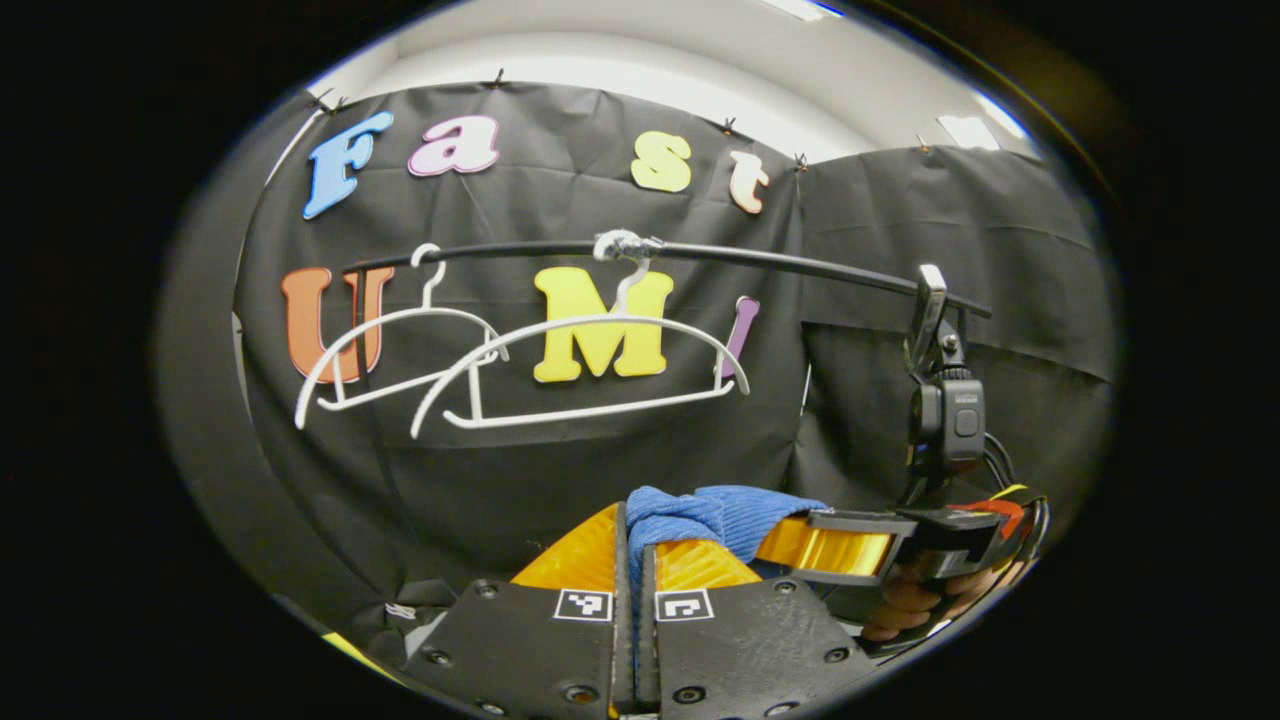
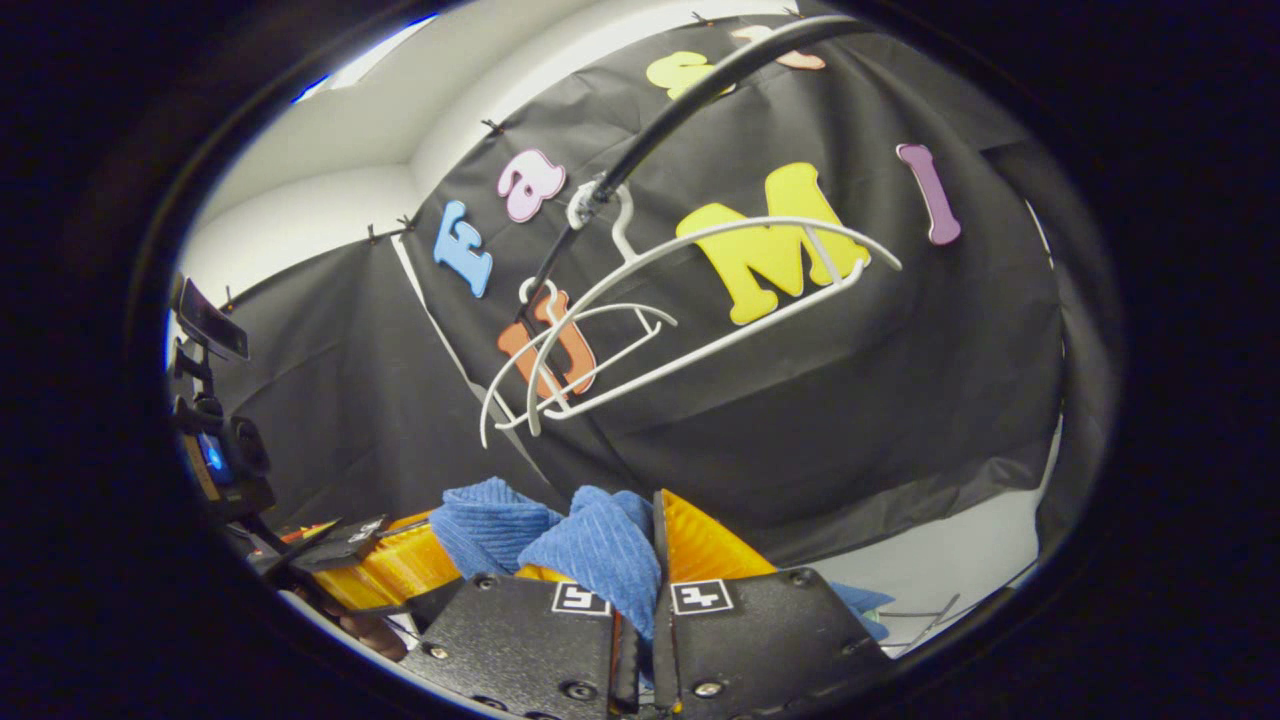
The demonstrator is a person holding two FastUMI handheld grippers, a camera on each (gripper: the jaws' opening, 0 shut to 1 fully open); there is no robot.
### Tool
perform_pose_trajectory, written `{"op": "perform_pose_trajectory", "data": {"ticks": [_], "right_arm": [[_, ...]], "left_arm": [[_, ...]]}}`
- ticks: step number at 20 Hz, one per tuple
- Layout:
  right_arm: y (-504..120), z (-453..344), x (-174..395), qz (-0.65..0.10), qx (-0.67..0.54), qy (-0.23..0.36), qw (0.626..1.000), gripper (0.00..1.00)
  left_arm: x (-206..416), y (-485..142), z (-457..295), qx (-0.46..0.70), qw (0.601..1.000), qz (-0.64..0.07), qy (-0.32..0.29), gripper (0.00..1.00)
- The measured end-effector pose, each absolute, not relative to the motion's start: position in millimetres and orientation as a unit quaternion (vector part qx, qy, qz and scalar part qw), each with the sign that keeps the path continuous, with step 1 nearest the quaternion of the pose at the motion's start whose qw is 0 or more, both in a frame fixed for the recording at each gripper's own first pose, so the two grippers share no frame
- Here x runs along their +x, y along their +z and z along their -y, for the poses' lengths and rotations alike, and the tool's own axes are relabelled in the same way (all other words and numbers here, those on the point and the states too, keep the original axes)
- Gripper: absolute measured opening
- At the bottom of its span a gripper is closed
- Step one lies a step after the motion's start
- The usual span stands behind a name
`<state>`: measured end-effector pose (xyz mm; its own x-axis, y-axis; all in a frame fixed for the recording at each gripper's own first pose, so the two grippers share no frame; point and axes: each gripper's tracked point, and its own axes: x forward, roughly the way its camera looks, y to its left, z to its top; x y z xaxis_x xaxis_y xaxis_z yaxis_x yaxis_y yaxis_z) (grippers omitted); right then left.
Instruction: Grasp the clothes on the hanger with both hands and then place them into the laundry hamper below.
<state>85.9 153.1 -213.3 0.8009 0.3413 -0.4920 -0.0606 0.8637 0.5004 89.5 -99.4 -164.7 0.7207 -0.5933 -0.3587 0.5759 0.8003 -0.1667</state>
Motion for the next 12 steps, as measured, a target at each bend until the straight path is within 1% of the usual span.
{"op": "perform_pose_trajectory", "data": {"ticks": [1, 2, 3, 4, 12], "right_arm": [[-222, -150, 88, -0.302, 0.238, 0.106, 0.917, 0.09], [-231, -147, 89, -0.311, 0.239, 0.104, 0.914, 0.09], [-242, -145, 89, -0.321, 0.241, 0.1, 0.911, 0.1], [-252, -145, 90, -0.329, 0.243, 0.099, 0.907, 0.09], [-358, -131, 75, -0.417, 0.246, 0.06, 0.873, 0.1]], "left_arm": [[92, -174, 102, -0.024, 0.926, -0.209, -0.313, 0.07], [92, -184, 105, -0.028, 0.923, -0.22, -0.313, 0.02], [93, -195, 107, -0.031, 0.921, -0.231, -0.312, 0.07], [95, -207, 109, -0.031, 0.919, -0.242, -0.311, 0.02], [93, -315, 106, -0.014, 0.893, -0.349, -0.285, 0.02]]}}
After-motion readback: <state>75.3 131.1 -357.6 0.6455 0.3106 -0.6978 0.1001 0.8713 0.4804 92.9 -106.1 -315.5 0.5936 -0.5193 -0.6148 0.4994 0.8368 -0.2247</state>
